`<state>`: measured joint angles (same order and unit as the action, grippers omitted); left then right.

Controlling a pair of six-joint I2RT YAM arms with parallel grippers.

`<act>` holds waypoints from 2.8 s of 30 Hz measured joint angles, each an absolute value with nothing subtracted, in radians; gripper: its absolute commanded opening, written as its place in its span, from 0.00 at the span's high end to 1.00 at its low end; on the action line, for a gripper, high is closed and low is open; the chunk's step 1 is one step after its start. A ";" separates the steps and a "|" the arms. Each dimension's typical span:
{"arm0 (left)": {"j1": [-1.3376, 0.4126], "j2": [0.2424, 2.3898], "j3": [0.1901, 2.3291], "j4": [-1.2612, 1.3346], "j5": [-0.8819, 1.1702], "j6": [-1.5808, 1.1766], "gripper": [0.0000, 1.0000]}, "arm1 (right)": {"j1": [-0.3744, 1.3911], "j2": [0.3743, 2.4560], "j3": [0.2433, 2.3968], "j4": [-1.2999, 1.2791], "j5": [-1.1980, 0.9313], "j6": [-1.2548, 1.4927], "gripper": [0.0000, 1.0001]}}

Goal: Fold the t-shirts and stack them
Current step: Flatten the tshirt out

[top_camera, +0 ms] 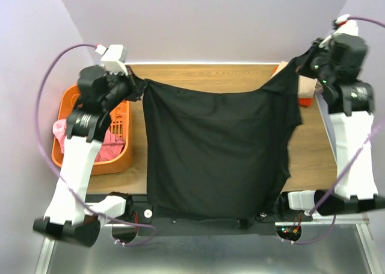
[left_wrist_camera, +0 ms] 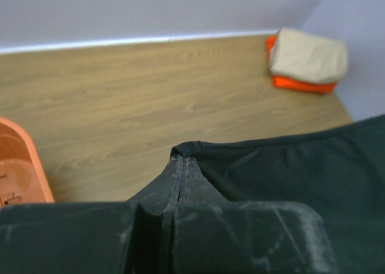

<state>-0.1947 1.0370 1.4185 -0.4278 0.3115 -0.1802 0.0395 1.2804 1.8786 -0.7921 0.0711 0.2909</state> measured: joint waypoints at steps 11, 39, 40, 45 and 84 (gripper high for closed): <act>-0.195 1.268 1.535 -0.373 0.287 -0.105 1.00 | 0.039 1.401 1.946 -0.733 0.068 0.263 1.00; -0.195 0.949 1.912 -0.441 0.352 -0.126 1.00 | 0.039 1.065 2.294 -0.666 0.170 0.208 1.00; -0.195 0.941 1.923 -0.443 0.360 -0.129 1.00 | 0.039 1.054 2.302 -0.662 0.172 0.211 1.00; -0.195 0.921 1.915 -0.462 0.391 -0.144 1.00 | 0.039 1.040 2.288 -0.646 0.173 0.231 0.99; -0.262 1.788 1.722 -0.332 -0.017 -0.280 0.02 | 0.039 1.679 1.547 -0.348 -0.089 0.265 0.02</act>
